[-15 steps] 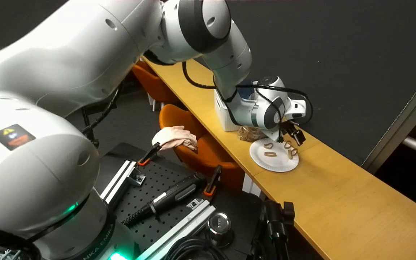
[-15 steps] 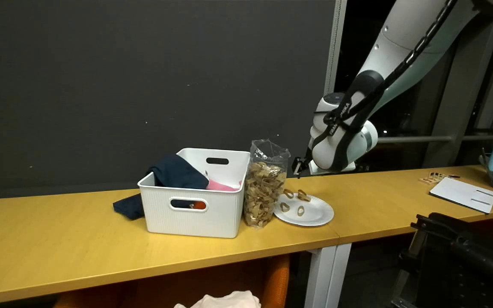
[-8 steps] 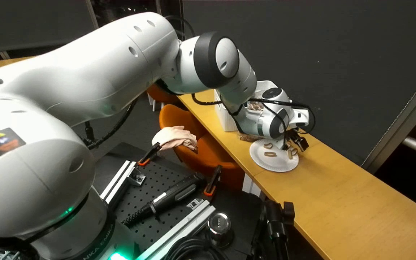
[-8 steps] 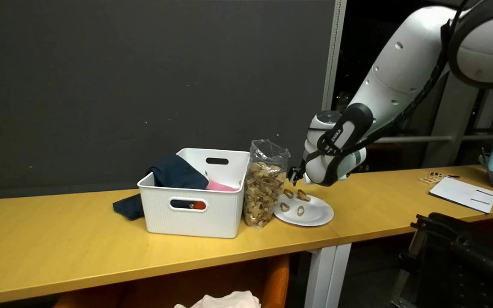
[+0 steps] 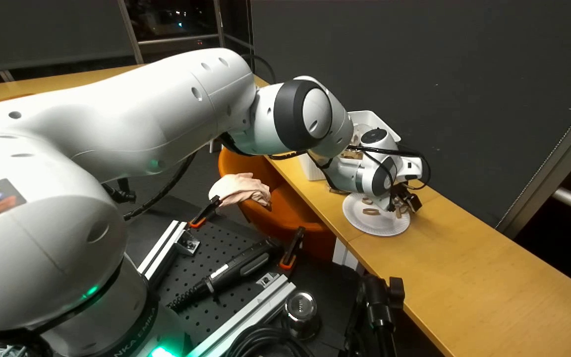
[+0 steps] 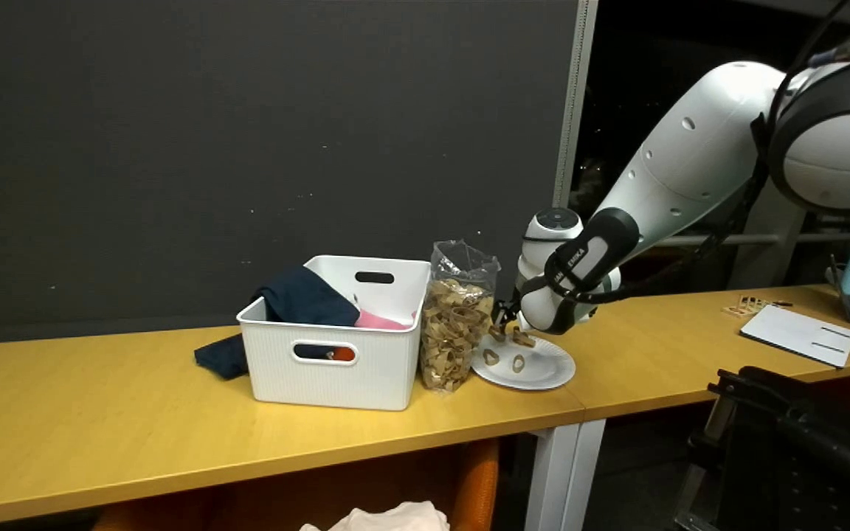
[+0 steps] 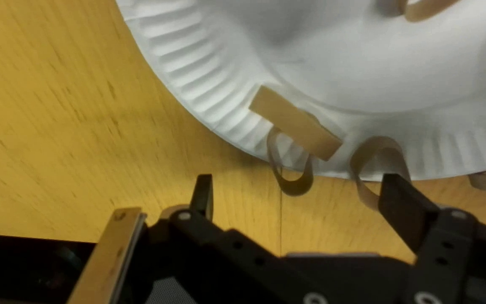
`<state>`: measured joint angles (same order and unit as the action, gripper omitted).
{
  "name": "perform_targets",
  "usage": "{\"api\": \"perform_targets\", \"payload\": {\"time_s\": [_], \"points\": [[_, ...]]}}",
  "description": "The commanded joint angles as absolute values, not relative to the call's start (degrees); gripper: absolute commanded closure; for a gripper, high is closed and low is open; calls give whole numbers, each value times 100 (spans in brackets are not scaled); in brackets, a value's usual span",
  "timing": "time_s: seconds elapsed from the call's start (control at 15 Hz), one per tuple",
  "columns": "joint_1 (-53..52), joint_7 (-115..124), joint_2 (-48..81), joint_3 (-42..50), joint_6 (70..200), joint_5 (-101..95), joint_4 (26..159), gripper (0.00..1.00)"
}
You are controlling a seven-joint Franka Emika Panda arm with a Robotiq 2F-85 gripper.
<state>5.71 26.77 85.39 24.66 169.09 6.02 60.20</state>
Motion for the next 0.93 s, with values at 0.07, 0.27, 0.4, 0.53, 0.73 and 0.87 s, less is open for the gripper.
{"api": "perform_targets", "payload": {"time_s": [0.07,0.27,0.4,0.53,0.73,0.87], "points": [[575,2690,8527,2422,16841,598,5878,0],[552,2700,8524,2394,16844,603,5906,0],[535,2698,8524,2374,16848,601,5931,0],[518,2698,8524,2353,16853,599,5953,0],[582,2843,8525,2248,16861,367,5975,0],[598,2854,8526,2207,16864,305,6000,0]]}}
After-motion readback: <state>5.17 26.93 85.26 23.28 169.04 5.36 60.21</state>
